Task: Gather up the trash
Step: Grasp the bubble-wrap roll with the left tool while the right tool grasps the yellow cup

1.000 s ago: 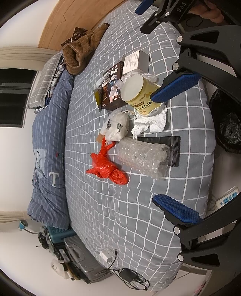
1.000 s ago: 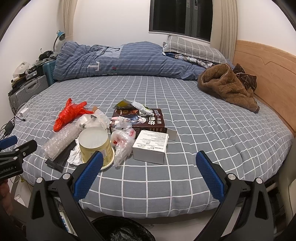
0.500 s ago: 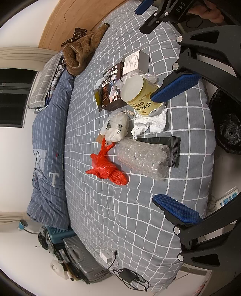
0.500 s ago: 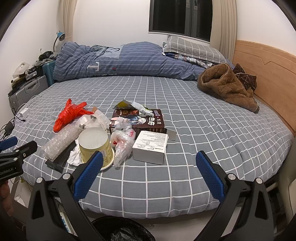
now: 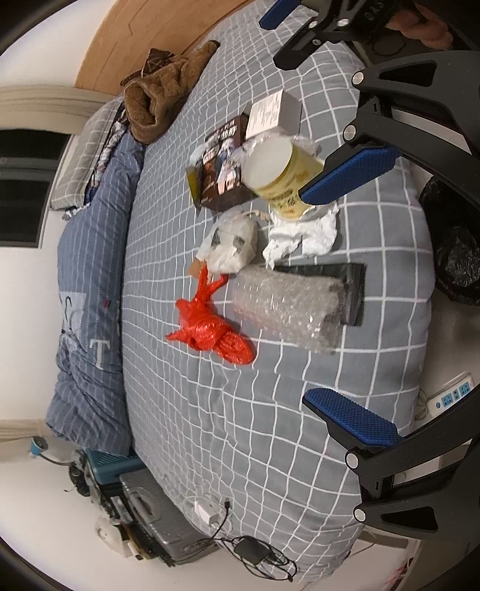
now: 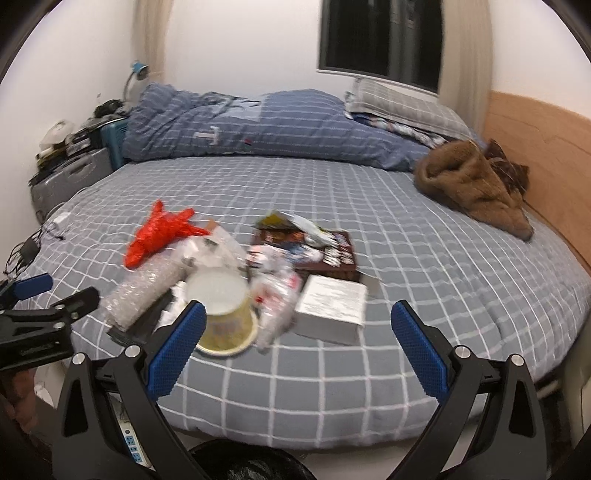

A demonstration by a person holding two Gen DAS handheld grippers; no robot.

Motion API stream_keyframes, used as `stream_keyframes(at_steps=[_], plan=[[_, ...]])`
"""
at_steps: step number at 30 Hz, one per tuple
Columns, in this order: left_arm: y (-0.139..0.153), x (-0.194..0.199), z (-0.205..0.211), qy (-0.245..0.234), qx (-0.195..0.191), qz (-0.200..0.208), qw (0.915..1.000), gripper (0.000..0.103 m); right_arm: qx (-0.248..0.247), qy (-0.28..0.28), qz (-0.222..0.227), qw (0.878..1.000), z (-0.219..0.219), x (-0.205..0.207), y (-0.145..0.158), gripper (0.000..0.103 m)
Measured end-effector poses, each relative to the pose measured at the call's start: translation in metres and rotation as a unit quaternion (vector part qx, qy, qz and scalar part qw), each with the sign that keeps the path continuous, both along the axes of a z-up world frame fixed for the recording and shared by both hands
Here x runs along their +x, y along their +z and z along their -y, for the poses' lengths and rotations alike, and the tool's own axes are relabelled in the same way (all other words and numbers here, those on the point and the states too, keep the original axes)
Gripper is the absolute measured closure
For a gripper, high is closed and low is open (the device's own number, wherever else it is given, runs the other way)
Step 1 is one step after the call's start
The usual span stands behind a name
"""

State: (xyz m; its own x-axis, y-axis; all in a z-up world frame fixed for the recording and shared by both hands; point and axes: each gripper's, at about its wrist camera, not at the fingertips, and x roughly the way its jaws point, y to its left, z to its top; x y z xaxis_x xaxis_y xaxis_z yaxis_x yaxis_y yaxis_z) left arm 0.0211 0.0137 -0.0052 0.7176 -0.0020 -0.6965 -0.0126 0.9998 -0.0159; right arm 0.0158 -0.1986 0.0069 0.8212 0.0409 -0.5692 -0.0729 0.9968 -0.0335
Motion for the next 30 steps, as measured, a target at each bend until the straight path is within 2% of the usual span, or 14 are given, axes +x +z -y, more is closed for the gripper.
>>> stream_keyframes(at_steps=[8, 15, 25, 30], plan=[[-0.03, 0.031, -0.027, 0.007, -0.011, -0.04, 0.9991, 0.007, 0.011, 0.032, -0.031, 0.999, -0.033, 0.031, -0.019, 0.007], [-0.046, 0.057, -0.026, -0.017, -0.008, -0.064, 0.9978, 0.009, 0.003, 0.044, -0.053, 0.998, -0.045, 0.055, -0.036, 0.007], [-0.07, 0.087, -0.018, -0.038, 0.004, -0.102, 0.994, 0.025, 0.006, 0.055, -0.078, 0.995, -0.052, 0.079, -0.054, 0.009], [-0.074, 0.09, -0.011, -0.053, 0.01, -0.109, 0.9925, 0.039, 0.006, 0.062, -0.082, 0.995, -0.055, 0.079, -0.057, 0.015]])
